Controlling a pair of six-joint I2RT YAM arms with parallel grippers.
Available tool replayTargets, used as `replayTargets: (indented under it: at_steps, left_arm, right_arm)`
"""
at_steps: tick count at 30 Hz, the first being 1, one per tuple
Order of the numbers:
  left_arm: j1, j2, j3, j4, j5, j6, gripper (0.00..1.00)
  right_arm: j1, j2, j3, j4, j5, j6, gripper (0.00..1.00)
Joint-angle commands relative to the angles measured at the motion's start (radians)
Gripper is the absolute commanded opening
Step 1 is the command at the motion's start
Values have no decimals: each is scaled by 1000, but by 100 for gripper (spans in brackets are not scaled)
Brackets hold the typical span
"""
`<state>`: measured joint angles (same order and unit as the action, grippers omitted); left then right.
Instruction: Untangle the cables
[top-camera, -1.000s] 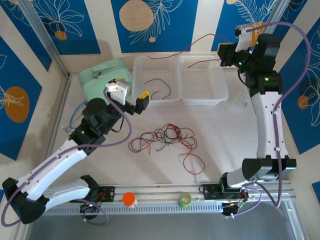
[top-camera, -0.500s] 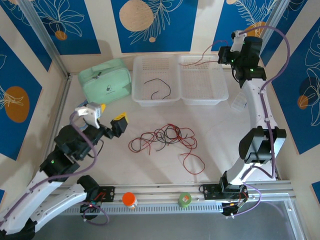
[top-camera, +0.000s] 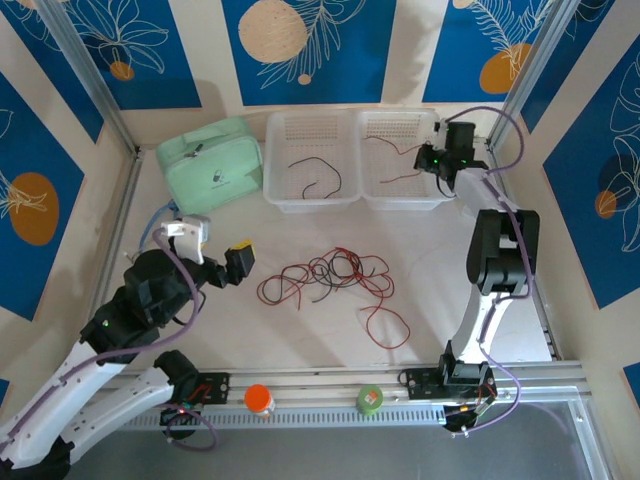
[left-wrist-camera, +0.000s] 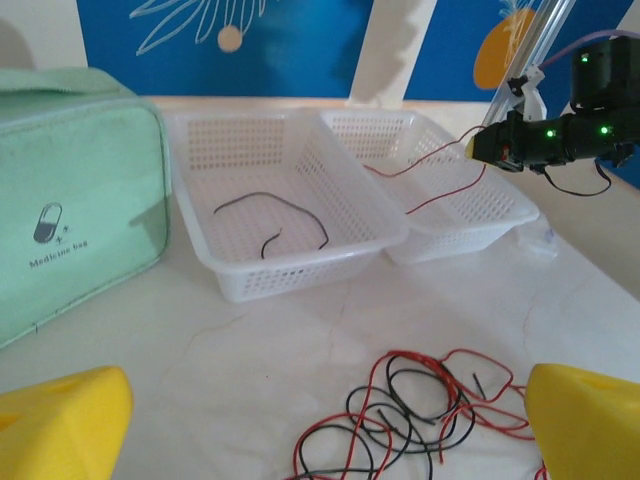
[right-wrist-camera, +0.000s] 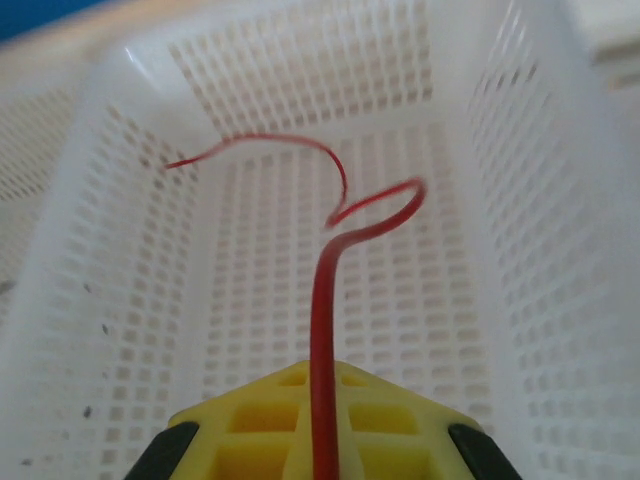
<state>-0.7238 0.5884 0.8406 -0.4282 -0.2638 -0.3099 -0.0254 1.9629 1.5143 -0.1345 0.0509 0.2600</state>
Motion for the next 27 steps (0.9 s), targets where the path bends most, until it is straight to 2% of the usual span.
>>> replayTargets:
  at_steps: [1,6,9,13,18,23,27]
  left_arm:
    - [5,8,30,-26,-9,-21,100]
    - [5,46,56,-58,-7,-45,100]
    - [4,86,75,-92,-9,-64,100]
    - [5,146,82,-131,-8,-106,100]
    - [6,253,112,-237,-58,-186,100]
    - [7,351,128,-273,-28,-226,97]
    - [17,391,113,-280,-30,-280,95]
  right_arm:
    - [32,-8,30,-27,47,11,8]
    - [38,-13,67,-94,95,2,51]
    - [36,-37,73,-108,103,-8,64]
    - [41,-96,75,-122,107,-23,73]
    - [55,-173,93,-152,139,-62,77]
    - [65,-186,181,-268,148,-98,74]
    - [77,-285,128,-269,121,-87,72]
